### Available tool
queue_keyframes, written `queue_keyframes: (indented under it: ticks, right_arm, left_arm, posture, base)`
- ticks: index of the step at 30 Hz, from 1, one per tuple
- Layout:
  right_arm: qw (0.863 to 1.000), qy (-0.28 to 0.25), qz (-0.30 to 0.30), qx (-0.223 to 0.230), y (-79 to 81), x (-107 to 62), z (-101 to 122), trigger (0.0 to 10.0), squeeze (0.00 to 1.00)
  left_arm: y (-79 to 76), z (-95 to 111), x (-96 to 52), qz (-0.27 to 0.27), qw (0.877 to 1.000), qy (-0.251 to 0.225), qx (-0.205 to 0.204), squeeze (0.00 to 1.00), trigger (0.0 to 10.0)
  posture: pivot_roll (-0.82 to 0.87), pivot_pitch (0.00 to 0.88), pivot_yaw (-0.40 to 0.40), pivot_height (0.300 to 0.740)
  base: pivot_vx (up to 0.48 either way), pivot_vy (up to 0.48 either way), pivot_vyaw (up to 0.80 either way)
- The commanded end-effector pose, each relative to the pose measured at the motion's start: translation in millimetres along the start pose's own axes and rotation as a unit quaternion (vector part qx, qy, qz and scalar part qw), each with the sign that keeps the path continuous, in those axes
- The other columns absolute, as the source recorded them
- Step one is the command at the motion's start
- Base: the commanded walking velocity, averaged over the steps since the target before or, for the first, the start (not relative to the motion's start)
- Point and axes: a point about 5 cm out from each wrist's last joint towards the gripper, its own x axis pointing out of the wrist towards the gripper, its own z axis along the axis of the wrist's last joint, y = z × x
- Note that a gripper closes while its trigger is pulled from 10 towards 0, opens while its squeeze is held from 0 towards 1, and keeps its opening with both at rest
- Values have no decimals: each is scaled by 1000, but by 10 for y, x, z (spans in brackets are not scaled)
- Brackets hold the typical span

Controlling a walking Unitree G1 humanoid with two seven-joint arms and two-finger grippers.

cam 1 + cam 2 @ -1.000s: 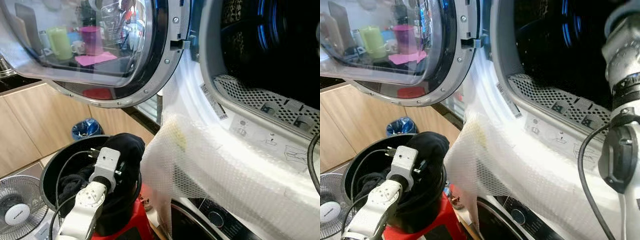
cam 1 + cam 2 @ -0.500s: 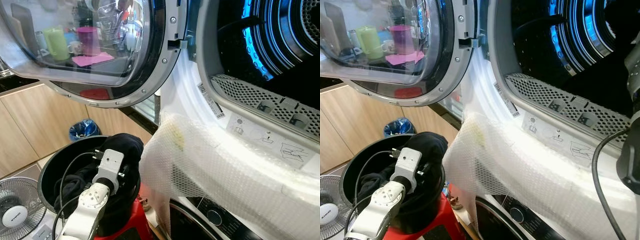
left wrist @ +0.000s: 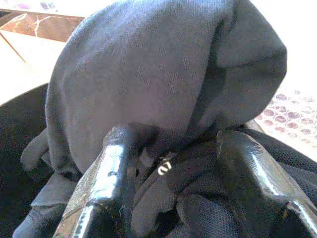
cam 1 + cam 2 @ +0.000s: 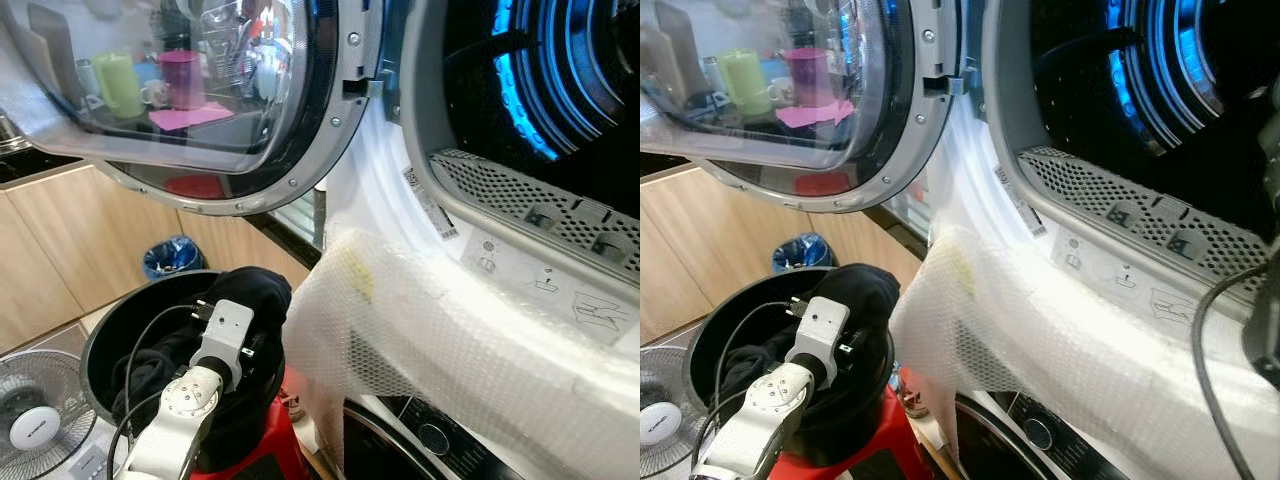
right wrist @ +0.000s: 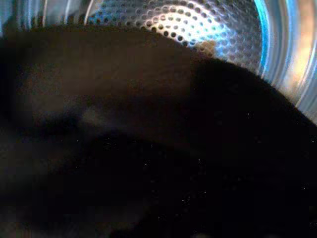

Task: Clothes washing

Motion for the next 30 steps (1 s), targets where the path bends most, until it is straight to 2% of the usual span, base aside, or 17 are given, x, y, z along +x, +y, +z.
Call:
queue_keyframes:
  ticks: [1,2,3,4,5,6,8,11,12,17,22,24,26,27,28,29,30]
  right_arm:
    - [999,-3,34,-18,115,-13,55,10000,1000]
    - [1000,3,29,6,109,-12,43,10000,1000]
    - [997,-9,-22,79,-35,-1,115,10000,1000]
    - [998,-3,-28,56,-32,-1,79,10000,1000]
    - [999,6,-1,41,44,-7,37,10000,1000]
    - [999,21,22,44,119,-15,-11,10000,1000]
    - [998,19,25,46,162,-22,-3,10000,1000]
    - [996,23,29,82,212,-30,54,10000,1000]
    - [993,34,43,103,315,-50,35,10000,1000]
    - [989,44,54,132,402,-76,-1,10000,1000]
    - [995,17,44,83,382,-138,-45,10000,1000]
    - [997,26,32,61,364,-245,-154,10000,1000]
    - [1000,12,-6,20,243,-288,-165,10000,1000]
    - [1000,12,-12,15,213,-304,-167,10000,1000]
    - [1000,11,-18,14,191,-319,-162,10000,573]
    - [999,10,-30,10,155,-335,-154,10000,0]
    - [999,9,-38,7,130,-358,-148,10000,0]
  left_arm:
    - [-62,-47,-13,-14,1000,16,8,0,10000]
    - [-70,-46,-13,-18,1000,16,9,0,10000]
    - [-81,-43,-13,-23,1000,17,12,0,10000]
    - [-79,-42,-14,-22,1000,17,10,0,10000]
    - [-79,-43,-13,-21,1000,17,9,0,10000]
    - [-81,-45,-13,-22,1000,18,9,0,10000]
    - [-86,-47,-8,-27,999,20,11,0,10000]
    - [-110,-57,-18,-35,999,23,14,0,10000]
    - [-120,-64,-26,-37,999,26,14,0,10000]
    - [-134,-75,-40,-39,999,28,14,0,10000]
    - [-129,-98,-55,-39,999,33,12,0,10000]
    - [-126,-104,-57,-40,998,36,14,0,10000]
    - [-122,-108,-56,-41,998,38,14,0,10000]
    - [-122,-109,-56,-41,998,38,14,0,10000]
    - [-119,-110,-58,-41,998,39,15,0,10000]
    - [-117,-114,-60,-41,998,40,15,0,10000]
    - [-116,-117,-62,-41,998,41,15,0,10000]
  posture:
    - [178,0,-44,740]
    - [178,0,-44,740]
    - [177,0,-40,740]
    - [177,0,-40,740]
    - [175,0,-40,740]
    - [175,0,-40,740]
    - [173,1,-42,740]
    - [172,4,-39,740]
    - [174,8,-46,740]
    - [177,11,-51,740]
    - [178,15,-55,740]
    - [178,15,-55,740]
    - [178,15,-55,740]
    - [178,15,-55,740]
    - [175,14,-57,740]
    - [175,14,-57,740]
    - [175,14,-57,740]
  base:
    - [0,0,0]
    - [0,0,0]
    - [0,0,0]
    - [0,0,0]
    - [0,0,0]
    - [0,0,0]
    - [0,0,0]
    - [0,0,0]
    - [0,0,0]
    - [0,0,0]
    - [0,0,0]
    - [0,0,0]
    - [0,0,0]
    - [0,0,0]
    - [0,0,0]
    - [0,0,0]
    - [0,0,0]
